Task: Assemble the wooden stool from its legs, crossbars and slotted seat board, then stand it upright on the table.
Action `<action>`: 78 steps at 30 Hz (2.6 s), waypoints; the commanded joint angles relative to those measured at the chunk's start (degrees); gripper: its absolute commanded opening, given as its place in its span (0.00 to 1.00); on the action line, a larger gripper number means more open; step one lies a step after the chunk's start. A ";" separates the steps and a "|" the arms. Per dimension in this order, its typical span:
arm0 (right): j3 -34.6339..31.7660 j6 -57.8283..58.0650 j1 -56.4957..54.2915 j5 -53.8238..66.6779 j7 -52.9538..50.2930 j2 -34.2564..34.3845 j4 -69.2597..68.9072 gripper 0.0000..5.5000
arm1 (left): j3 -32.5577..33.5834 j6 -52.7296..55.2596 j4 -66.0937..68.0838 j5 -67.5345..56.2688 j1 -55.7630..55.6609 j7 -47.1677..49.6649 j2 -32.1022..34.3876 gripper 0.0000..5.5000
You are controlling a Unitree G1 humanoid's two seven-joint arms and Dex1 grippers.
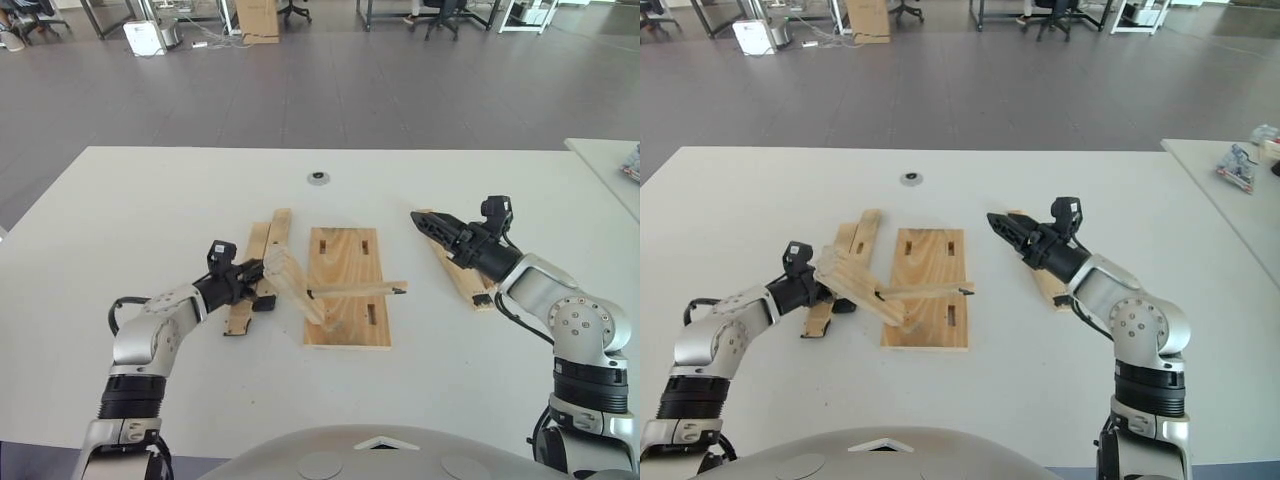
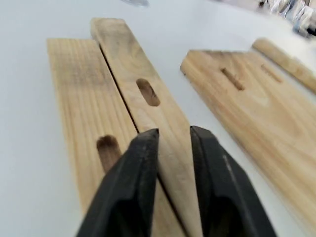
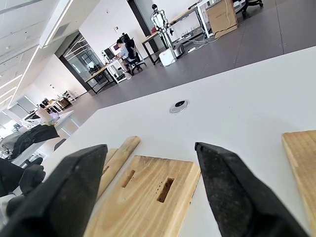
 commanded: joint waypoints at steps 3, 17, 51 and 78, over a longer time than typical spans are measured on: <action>0.46 -0.46 -0.66 -0.74 -0.51 0.74 -0.42 0.61 | -6.24 -7.93 7.68 11.66 1.52 -0.74 4.75 0.01; 0.46 0.24 -0.04 0.05 -1.19 1.43 -0.96 0.61 | -1.67 -8.19 10.56 9.79 -1.50 -5.94 8.02 0.21; 1.25 0.83 3.10 0.26 -3.62 4.10 -3.37 0.61 | 2.62 37.23 -19.90 3.71 -6.43 28.14 -18.76 0.80; -1.53 -1.34 -2.69 -1.07 -5.67 2.61 -1.47 0.61 | 5.73 21.55 -7.49 -1.10 -24.78 8.54 -3.39 0.38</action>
